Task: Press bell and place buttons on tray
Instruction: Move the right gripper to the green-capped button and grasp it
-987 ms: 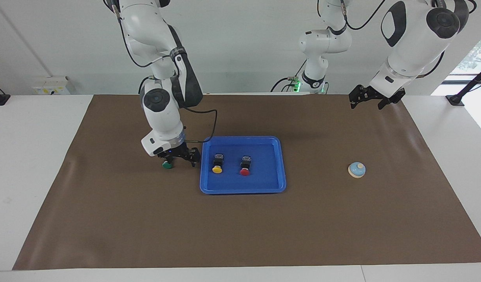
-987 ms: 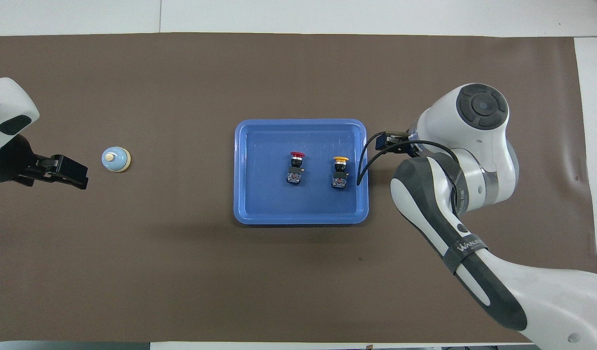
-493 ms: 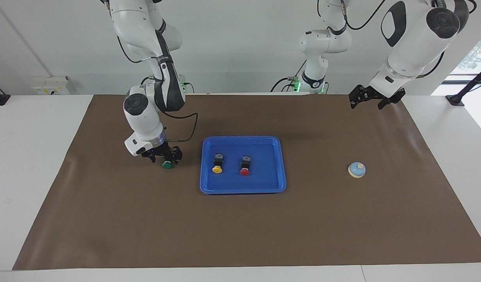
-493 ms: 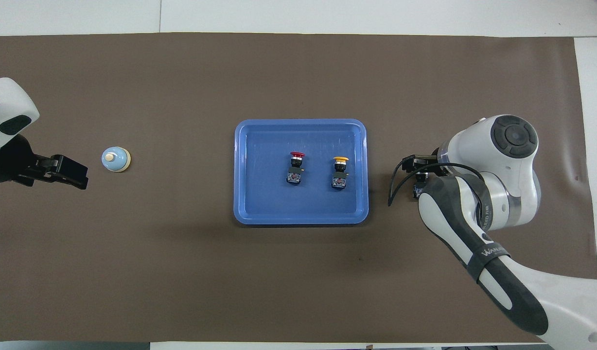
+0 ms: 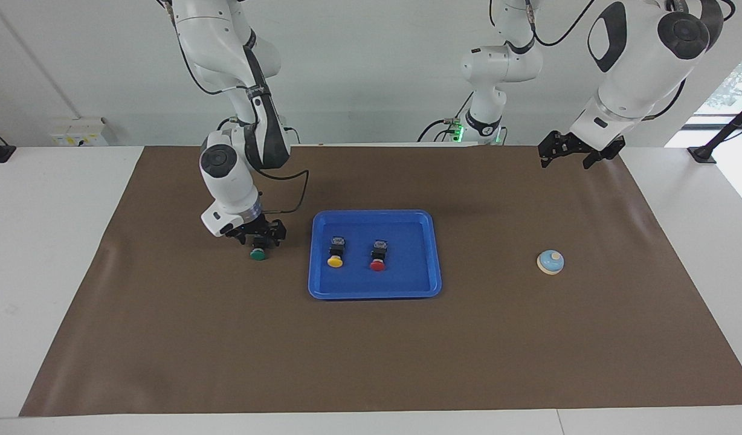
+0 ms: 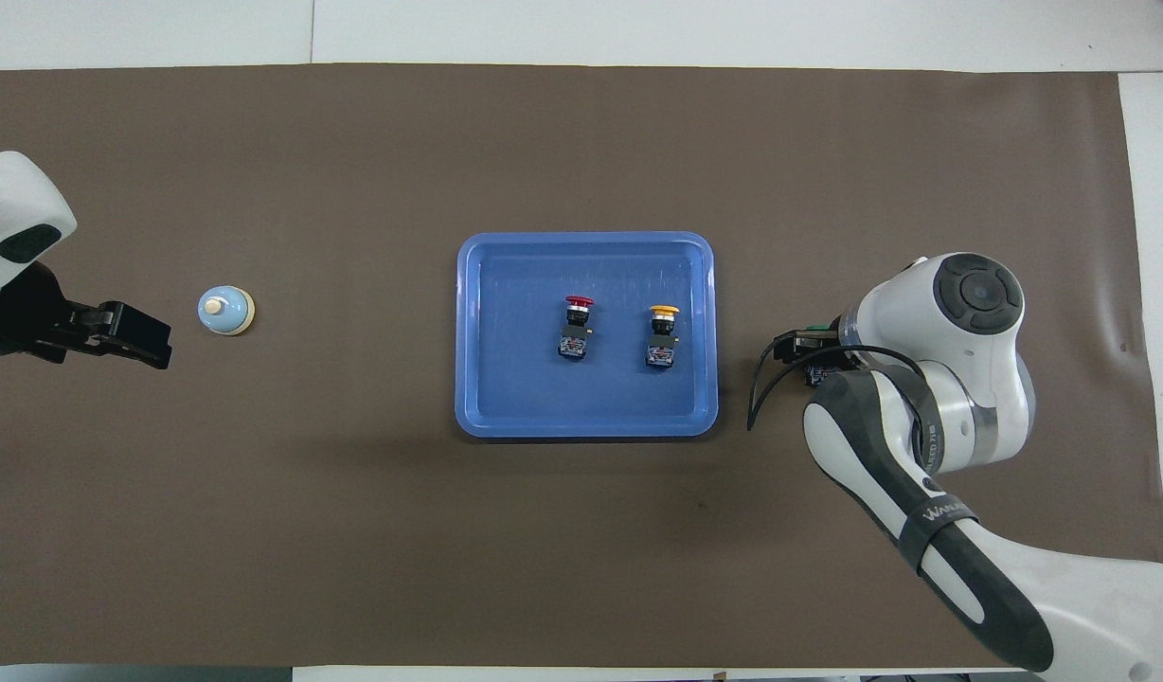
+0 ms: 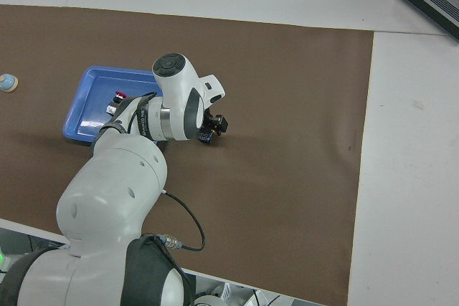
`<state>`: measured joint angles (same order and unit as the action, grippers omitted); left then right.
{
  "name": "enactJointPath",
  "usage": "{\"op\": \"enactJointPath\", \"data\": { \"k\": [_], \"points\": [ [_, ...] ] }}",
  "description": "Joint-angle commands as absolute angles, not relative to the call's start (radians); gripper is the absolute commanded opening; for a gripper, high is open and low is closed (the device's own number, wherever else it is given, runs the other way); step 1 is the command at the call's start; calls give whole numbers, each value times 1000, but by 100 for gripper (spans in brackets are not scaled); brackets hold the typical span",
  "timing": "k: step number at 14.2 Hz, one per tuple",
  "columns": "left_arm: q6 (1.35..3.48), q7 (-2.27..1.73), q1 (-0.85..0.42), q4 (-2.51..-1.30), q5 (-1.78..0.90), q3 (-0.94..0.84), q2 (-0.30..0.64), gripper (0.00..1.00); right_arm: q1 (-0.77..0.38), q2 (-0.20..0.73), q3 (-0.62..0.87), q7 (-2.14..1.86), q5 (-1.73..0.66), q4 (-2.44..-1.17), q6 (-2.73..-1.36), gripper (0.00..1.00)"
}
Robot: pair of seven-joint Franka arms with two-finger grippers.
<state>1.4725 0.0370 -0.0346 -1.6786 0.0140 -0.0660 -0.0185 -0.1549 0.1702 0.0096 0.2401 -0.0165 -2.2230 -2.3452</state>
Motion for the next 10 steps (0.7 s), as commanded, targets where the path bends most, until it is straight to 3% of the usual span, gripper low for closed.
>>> {"op": "enactJointPath", "data": {
  "k": [1,3,4,5,6,8,10],
  "points": [
    [1462,28,-35,-1671,23,-64,-25,100,-147,133,12,213,-25,-2290,-2402,90],
    [1462,28,-35,-1671,23,-64,-25,100,-147,137,12,219,-25,-2301,-2421,65],
    [1460,28,-35,-1671,23,-64,-25,100,-149,137,12,225,-25,-2302,-2422,49],
    [1462,28,-35,-1671,23,-64,-25,100,-149,137,12,225,-25,-2299,-2421,28],
    [1460,28,-35,-1671,23,-64,-25,100,-149,137,12,227,-25,-2292,-2421,0],
    [1460,28,-35,-1671,23,-64,-25,100,-150,130,18,265,-25,-2220,-2349,0],
    [1462,28,-35,-1672,23,-64,-25,100,-181,146,20,329,-26,-2067,-2187,0]
  ]
}}
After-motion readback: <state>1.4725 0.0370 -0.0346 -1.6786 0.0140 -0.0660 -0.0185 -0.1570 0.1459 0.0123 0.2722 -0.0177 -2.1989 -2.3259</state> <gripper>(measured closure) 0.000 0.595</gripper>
